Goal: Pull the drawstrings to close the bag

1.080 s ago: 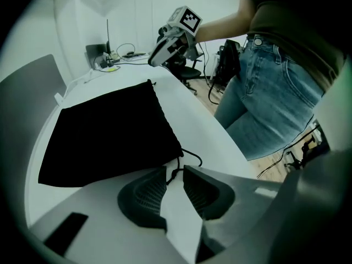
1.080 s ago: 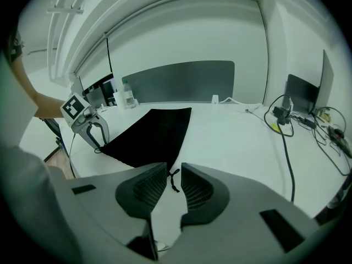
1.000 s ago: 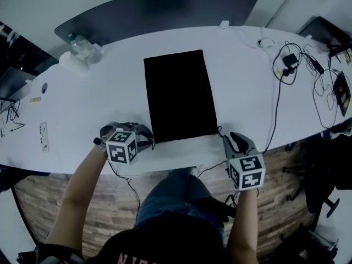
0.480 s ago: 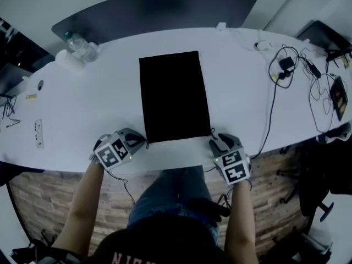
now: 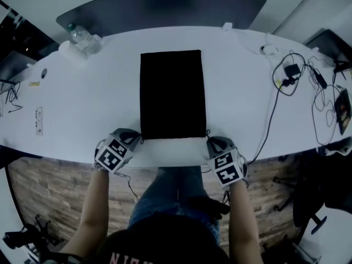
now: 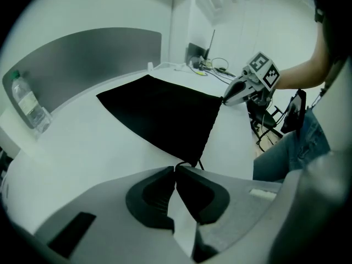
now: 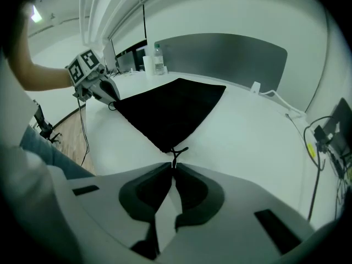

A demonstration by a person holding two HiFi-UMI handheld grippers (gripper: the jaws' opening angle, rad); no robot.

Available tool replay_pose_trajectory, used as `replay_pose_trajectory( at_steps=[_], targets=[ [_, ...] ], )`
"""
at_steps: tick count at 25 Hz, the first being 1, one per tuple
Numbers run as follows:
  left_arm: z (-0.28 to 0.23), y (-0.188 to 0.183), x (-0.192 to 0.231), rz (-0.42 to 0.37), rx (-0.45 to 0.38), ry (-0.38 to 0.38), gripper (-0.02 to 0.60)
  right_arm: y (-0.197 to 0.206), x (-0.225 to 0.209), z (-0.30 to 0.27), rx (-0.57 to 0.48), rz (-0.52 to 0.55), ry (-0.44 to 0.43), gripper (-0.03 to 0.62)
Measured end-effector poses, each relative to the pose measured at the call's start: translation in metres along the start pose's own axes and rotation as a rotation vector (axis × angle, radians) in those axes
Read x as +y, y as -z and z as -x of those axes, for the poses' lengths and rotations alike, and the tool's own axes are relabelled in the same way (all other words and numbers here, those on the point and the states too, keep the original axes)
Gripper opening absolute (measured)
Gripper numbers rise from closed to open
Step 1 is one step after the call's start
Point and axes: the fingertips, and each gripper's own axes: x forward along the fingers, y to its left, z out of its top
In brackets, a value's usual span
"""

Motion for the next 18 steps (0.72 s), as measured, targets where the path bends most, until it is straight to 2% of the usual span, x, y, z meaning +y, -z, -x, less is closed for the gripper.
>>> replay_pose_trajectory(
  at_steps=[3,6,10,18],
  targets=[
    [-0.001,0.001,0.001,0.046,0.002,-0.059,0.014,0.003,0.002,-0.003,0.054,0.073,-0.007,0.012],
    [0.002,-0.001,0.002,0.060,0.000,-0.104,0.014,0.002,0.001,-0.001,0.070,0.054,-0.022,0.008],
    [0.018,-0.024,0.006,0.090,-0.096,-0.139,0.012,-0.018,-0.011,0.018,0.024,0.036,0.010,0.008],
    [0.060,-0.068,0.021,0.122,-0.250,-0.238,0.012,-0.060,-0.035,0.052,-0.078,0.075,0.084,0.008]
  ],
)
